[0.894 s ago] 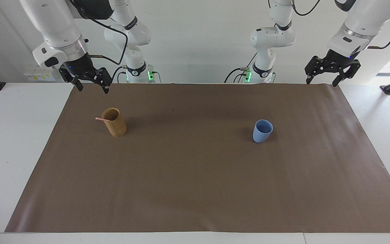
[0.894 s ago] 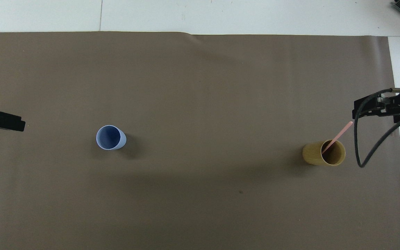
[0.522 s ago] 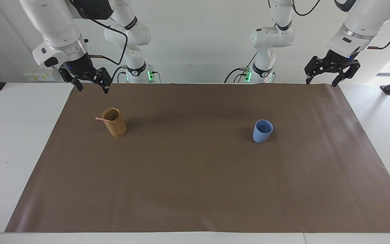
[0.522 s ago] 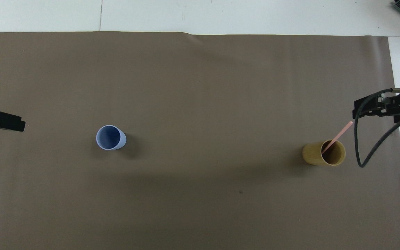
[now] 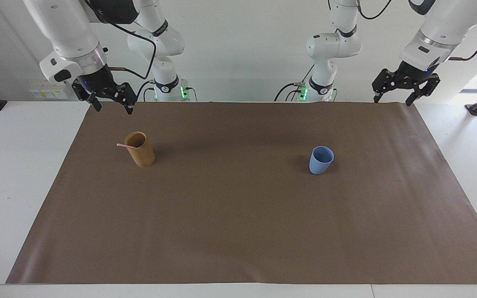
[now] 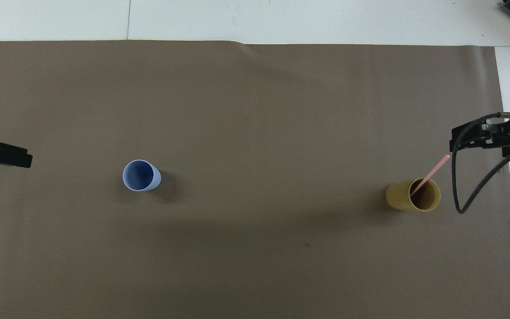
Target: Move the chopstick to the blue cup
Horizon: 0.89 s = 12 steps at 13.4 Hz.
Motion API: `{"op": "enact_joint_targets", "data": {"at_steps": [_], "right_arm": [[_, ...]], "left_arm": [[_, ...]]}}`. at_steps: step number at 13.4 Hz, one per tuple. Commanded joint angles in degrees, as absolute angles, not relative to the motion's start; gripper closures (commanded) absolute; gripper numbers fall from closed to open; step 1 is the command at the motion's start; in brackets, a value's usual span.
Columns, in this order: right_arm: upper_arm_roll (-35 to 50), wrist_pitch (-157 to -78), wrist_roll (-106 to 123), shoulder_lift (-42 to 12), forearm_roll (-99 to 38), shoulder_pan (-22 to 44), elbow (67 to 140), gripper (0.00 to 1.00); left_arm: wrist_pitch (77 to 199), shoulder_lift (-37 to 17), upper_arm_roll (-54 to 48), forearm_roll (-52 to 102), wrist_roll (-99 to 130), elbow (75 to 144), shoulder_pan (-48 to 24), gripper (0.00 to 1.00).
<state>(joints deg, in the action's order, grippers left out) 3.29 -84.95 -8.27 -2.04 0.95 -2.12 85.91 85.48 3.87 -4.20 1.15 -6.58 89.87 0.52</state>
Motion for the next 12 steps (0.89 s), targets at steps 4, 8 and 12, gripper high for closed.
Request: {"op": "enact_joint_targets", "data": {"at_steps": [4,8,12], "right_arm": [[3.5,-86.0,-8.4,-1.3,-0.1,-2.9,87.3,0.0],[3.4,-86.0,-8.3,-1.2,-0.1,-3.0,87.4,0.0],[3.3,-87.1,-8.3,-0.6,0.0,-3.0,88.5,0.0]], "left_arm": [[85.0,4.7,-4.3,1.9,-6.5,91.2,0.5,0.0],[86.3,5.0,-4.3,1.9,-6.4,93.4,0.5,0.0],[89.9,5.3,-4.4,1.9,-6.2,97.1,0.4,0.0]]}}
